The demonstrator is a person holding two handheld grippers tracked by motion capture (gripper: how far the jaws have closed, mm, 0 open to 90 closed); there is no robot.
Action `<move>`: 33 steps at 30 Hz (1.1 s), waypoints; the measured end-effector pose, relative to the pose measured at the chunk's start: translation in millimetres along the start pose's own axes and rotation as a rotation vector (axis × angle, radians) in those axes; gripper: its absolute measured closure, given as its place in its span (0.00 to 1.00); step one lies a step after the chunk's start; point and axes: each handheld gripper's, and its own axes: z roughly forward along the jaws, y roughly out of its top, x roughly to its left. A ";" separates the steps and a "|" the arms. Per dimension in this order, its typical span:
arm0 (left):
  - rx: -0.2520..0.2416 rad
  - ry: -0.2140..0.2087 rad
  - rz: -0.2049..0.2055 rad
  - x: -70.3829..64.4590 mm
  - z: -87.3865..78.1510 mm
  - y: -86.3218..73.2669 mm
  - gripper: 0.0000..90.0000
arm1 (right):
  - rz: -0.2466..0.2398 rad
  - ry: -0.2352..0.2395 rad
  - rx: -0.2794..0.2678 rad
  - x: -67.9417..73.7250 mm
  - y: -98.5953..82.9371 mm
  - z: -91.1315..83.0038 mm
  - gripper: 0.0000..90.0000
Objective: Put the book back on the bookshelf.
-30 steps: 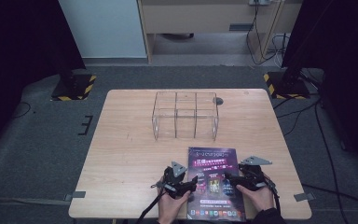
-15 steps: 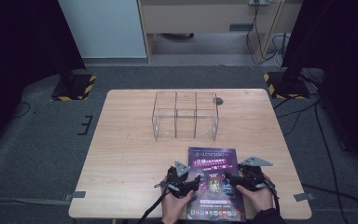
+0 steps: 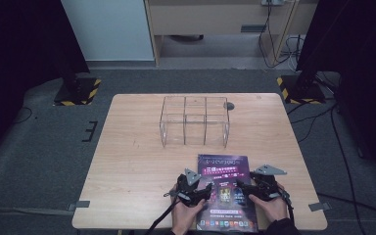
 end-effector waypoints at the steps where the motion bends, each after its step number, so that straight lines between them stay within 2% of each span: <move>1: -0.001 0.004 -0.002 -0.7 0.2 -0.1 0.42 | 0.001 -0.001 -0.003 0.2 0.0 0.3 0.36; 7: -0.015 0.003 -0.057 0.5 -0.5 -1.0 0.47 | -0.009 -0.010 -0.009 0.6 -0.9 0.7 0.36; 11: -0.034 -0.020 -0.134 5.9 -2.0 -2.5 0.53 | -0.010 -0.017 -0.013 1.6 -1.4 1.0 0.36; 14: -0.037 -0.036 -0.162 9.2 -3.3 -3.6 0.57 | -0.007 -0.011 -0.018 1.0 -2.3 1.0 0.36; 18: -0.051 -0.048 -0.164 10.9 -5.4 -5.0 0.60 | -0.007 -0.015 -0.024 0.8 -1.9 1.9 0.36; 21: -0.084 -0.065 -0.173 10.7 -8.9 -5.2 0.61 | -0.008 -0.015 -0.026 0.5 -1.9 2.1 0.36; 24: -0.141 -0.130 -0.180 9.1 -15.2 -3.0 0.62 | -0.008 -0.015 -0.026 0.4 -1.9 2.0 0.36; 26: -0.160 -0.161 -0.159 5.7 -17.9 -0.8 0.61 | -0.004 -0.011 -0.023 0.3 -2.0 1.7 0.36; 29: -0.144 -0.160 -0.124 2.4 -16.7 0.1 0.55 | 0.004 -0.006 -0.027 -0.6 -2.0 1.6 0.36; 33: -0.098 -0.162 -0.119 8.7 -11.6 -0.5 0.49 | 0.005 -0.004 -0.027 -0.9 -2.0 1.5 0.36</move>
